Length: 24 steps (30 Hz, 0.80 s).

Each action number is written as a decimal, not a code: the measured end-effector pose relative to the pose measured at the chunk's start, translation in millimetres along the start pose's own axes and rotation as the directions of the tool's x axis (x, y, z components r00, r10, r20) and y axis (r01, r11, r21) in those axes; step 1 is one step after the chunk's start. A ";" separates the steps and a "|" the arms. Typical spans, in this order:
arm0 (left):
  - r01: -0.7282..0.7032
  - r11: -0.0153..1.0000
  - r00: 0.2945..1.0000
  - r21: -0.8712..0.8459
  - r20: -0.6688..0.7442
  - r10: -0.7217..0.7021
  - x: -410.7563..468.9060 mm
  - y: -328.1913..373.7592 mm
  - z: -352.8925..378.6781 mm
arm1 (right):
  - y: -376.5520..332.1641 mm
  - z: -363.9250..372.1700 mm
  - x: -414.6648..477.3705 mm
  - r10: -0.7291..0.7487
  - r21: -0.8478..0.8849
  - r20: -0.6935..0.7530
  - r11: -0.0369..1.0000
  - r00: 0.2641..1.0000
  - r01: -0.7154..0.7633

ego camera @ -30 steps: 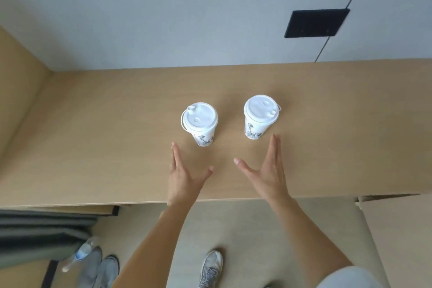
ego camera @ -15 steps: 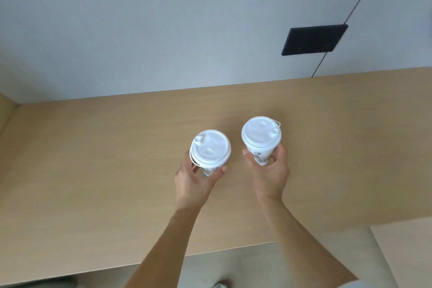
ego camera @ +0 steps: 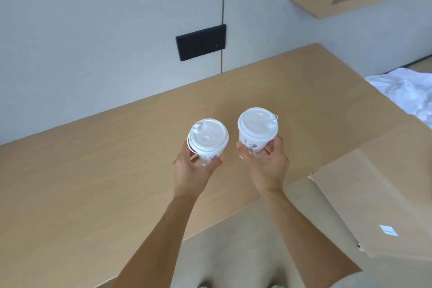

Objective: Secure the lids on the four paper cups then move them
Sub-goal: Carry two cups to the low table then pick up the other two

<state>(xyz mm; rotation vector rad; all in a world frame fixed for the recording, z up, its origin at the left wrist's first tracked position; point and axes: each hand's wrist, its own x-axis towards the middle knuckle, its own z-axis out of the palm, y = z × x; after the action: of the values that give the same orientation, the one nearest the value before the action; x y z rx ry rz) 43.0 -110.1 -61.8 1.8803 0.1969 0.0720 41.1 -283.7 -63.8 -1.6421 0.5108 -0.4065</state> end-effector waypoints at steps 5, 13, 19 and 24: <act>-0.070 0.997 0.991 -0.037 0.113 0.073 -21.0 47.5 111.0 | 4.8 -114.4 47.2 0.021 -0.019 -0.136 1.000 0.990 -0.024; -0.119 0.989 0.928 -0.083 0.346 0.141 -67.2 109.1 301.8 | 33.8 -304.2 96.5 0.081 -0.087 -0.376 0.989 0.923 -0.123; -0.121 0.990 0.869 -0.066 0.475 0.138 -86.1 121.3 408.8 | 64.6 -391.9 121.3 0.141 -0.083 -0.523 0.973 0.841 -0.215; -0.136 0.991 0.807 -0.010 0.579 0.116 -77.7 113.7 480.7 | 100.0 -427.0 149.6 0.192 -0.079 -0.617 0.950 0.764 -0.302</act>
<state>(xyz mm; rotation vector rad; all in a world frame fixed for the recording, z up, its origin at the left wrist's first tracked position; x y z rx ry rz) 49.3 -608.5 -100.9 1.8582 -0.3535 -0.4182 -73.3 -730.3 -110.7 -1.5612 1.2682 -0.7092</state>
